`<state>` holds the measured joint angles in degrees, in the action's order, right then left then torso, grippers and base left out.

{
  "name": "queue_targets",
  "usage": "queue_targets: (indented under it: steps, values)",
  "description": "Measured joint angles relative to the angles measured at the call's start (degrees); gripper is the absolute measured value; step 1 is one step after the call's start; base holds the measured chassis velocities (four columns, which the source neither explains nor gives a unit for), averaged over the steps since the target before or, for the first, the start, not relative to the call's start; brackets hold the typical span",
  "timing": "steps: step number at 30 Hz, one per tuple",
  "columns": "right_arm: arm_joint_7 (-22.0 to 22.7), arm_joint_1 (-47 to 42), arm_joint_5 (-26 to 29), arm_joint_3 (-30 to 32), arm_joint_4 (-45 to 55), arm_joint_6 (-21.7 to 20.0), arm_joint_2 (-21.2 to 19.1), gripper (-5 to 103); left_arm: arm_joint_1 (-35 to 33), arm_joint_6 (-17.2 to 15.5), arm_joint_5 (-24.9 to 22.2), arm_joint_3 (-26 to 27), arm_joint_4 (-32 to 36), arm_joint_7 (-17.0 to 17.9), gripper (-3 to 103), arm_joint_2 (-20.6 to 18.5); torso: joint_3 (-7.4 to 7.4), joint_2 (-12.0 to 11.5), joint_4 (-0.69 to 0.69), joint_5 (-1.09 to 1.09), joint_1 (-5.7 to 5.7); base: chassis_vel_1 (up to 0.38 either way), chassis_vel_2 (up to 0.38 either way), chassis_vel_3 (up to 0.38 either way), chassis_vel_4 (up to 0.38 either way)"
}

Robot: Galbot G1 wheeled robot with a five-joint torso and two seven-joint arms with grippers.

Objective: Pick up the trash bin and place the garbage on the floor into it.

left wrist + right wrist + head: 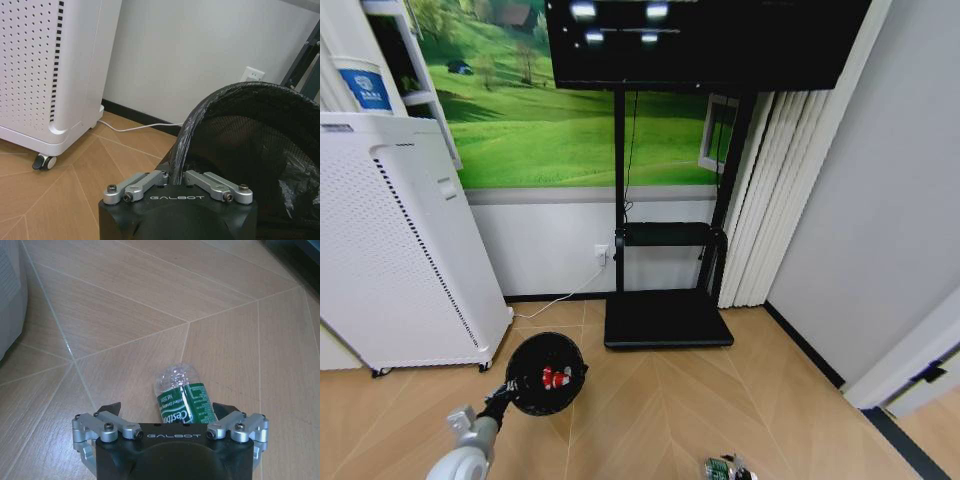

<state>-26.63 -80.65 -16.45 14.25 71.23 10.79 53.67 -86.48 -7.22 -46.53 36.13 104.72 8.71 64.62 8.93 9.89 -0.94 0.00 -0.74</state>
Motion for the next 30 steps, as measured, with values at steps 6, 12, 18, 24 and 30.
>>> queue_targets:
  steps: [6,12,18,24,30]
  values:
    - [1.16,1.98,-0.80,-0.22,-1.52,0.11,1.53,79,-0.12,0.05,0.01,-0.29,-0.13,-0.14,2,0.12,0.00,0.00,0.01,0.01,0.00,0.000,0.000,0.000,0.000]
    - [2.56,3.06,-0.19,-1.05,-1.58,-0.68,1.45,57,0.00,0.10,-0.02,-0.34,-0.25,-0.29,2,0.12,0.00,0.00,0.01,0.00,0.00,0.000,0.000,0.000,0.000]
    - [2.69,3.18,-0.07,-1.05,-1.42,-0.82,1.20,36,-0.02,0.18,-0.05,-0.21,-0.51,-0.40,2,0.12,0.00,0.00,0.01,-0.01,0.00,0.000,0.000,0.000,0.000]
    - [2.89,2.87,-0.06,-0.85,-1.07,-0.78,1.27,16,0.14,0.21,-0.14,-0.21,-0.62,-0.40,2,0.06,0.00,0.00,0.01,-0.01,0.00,0.000,0.000,0.000,0.000]
    - [4.09,2.13,1.97,0.26,1.16,-0.73,1.53,3,0.62,0.22,-0.29,-1.32,-1.25,-0.40,2,-0.44,0.00,0.00,0.00,0.02,0.00,0.000,0.000,0.000,0.000]
